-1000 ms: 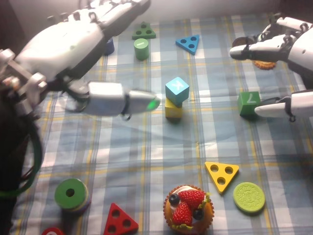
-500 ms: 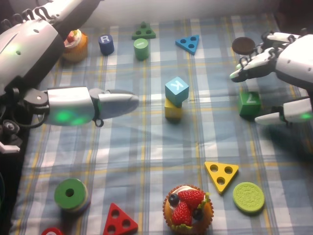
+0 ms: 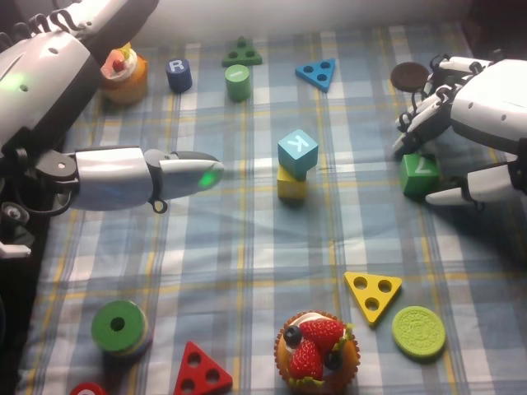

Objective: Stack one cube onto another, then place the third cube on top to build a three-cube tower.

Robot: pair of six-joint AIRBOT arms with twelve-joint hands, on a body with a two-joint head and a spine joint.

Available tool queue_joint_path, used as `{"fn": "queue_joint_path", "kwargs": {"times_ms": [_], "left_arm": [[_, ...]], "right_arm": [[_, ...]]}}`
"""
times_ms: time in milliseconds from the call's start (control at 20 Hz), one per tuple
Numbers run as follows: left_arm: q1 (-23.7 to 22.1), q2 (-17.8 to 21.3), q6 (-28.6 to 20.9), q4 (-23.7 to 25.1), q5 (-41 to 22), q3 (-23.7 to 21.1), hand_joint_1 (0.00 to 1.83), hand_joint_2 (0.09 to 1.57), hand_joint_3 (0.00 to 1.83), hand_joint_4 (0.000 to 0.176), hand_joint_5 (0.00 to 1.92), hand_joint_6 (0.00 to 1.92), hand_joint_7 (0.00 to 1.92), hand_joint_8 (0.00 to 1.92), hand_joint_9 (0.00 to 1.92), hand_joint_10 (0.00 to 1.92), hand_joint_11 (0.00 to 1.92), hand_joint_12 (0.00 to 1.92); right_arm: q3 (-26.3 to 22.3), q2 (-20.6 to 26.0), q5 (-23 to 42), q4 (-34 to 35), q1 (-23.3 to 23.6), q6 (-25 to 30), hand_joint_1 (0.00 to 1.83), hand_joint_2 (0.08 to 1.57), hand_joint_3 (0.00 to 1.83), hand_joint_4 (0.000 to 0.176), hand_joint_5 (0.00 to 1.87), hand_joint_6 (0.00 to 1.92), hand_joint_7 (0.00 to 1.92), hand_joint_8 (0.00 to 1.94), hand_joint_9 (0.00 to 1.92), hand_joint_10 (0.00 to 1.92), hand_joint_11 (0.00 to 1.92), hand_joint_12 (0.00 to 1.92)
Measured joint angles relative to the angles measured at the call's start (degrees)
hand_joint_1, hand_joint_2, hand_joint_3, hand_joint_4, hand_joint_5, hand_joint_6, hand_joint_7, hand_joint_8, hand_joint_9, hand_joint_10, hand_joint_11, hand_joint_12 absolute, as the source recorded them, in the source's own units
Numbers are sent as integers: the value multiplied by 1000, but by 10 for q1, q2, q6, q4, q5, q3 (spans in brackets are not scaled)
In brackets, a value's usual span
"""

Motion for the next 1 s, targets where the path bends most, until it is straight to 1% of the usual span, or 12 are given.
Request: {"fn": "queue_joint_path", "kwargs": {"times_ms": [50, 100, 200, 400, 450, 550, 650, 700, 800, 900, 950, 1000], "left_arm": [[0, 0, 0, -1, -2, 0, 744, 777, 0, 176, 0, 0, 0, 0, 16, 5, 58, 28], [1, 0, 0, -1, -3, 0, 745, 772, 0, 176, 0, 0, 0, 0, 16, 4, 49, 26], [7, 0, -1, -7, -4, 0, 770, 768, 0, 176, 0, 0, 0, 0, 20, 4, 8, 4], [14, 0, -2, -22, -2, 0, 773, 771, 0, 176, 0, 0, 0, 0, 44, 11, 0, 0], [14, 0, -2, -22, -2, 0, 755, 771, 0, 176, 0, 0, 3, 1, 38, 7, 0, 0], [15, 0, -2, -21, -3, 0, 745, 774, 1, 176, 0, 0, 5, 2, 39, 6, 0, 0], [18, 2, -2, -19, -3, 0, 726, 782, 4, 176, 0, 0, 2, 0, 38, 4, 0, 0], [21, 4, -2, -19, -2, 0, 730, 783, 4, 176, 0, 0, 2, 0, 40, 5, 0, 0], [21, 4, -2, -25, -2, 0, 701, 789, 5, 176, 0, 0, 1, 0, 42, 4, 19, 9], [21, 4, -2, -23, -1, 0, 696, 794, 7, 176, 0, 0, 0, 0, 35, 1, 25, 11], [21, 4, -2, -22, 0, 0, 673, 803, 8, 176, 0, 0, 0, 0, 35, 0, 31, 14], [21, 4, -2, -22, 0, 0, 681, 805, 7, 176, 0, 0, 4, 1, 45, 5, 40, 18]], "right_arm": [[0, -2, 0, 0, 1, 0, 1035, 979, 1, 0, 993, 66, 785, 34, 710, 37, 171, 1081], [0, -3, 1, 0, 2, 0, 1116, 1082, 5, 0, 1020, 878, 854, 30, 773, 46, 239, 1122], [0, -6, -1, 0, 5, 0, 1141, 1089, 0, 0, 1025, 918, 894, 34, 793, 47, 239, 1150], [2, -9, -4, -13, 21, 0, 1179, 1061, 0, 0, 1088, 810, 939, 27, 827, 43, 267, 1140], [2, -8, -4, -25, 27, 10, 1166, 1060, 0, 0, 1090, 811, 939, 22, 815, 35, 187, 1241], [7, -9, 1, -83, 51, 61, 1175, 1057, 0, 0, 1099, 794, 943, 16, 814, 31, 161, 1272], [21, -21, 10, -137, 86, 105, 1106, 1081, 2, 0, 1045, 894, 904, 6, 806, 19, 185, 1204], [27, -29, 15, -165, 115, 117, 1123, 1086, 2, 0, 1035, 904, 870, 1, 754, 7, 138, 1171], [31, -37, 23, -188, 137, 122, 1157, 1094, 1, 0, 1016, 923, 855, 1, 702, 3, 78, 1127], [44, -52, 37, -218, 155, 149, 1166, 1087, 0, 0, 1034, 889, 870, 6, 743, 18, 142, 1160], [55, -65, 37, -234, 157, 166, 1184, 1058, 0, 0, 1100, 775, 888, 7, 780, 23, 202, 1130], [62, -73, 34, -241, 157, 173, 1186, 1055, 0, 0, 1107, 763, 884, 4, 763, 14, 178, 1116]]}}
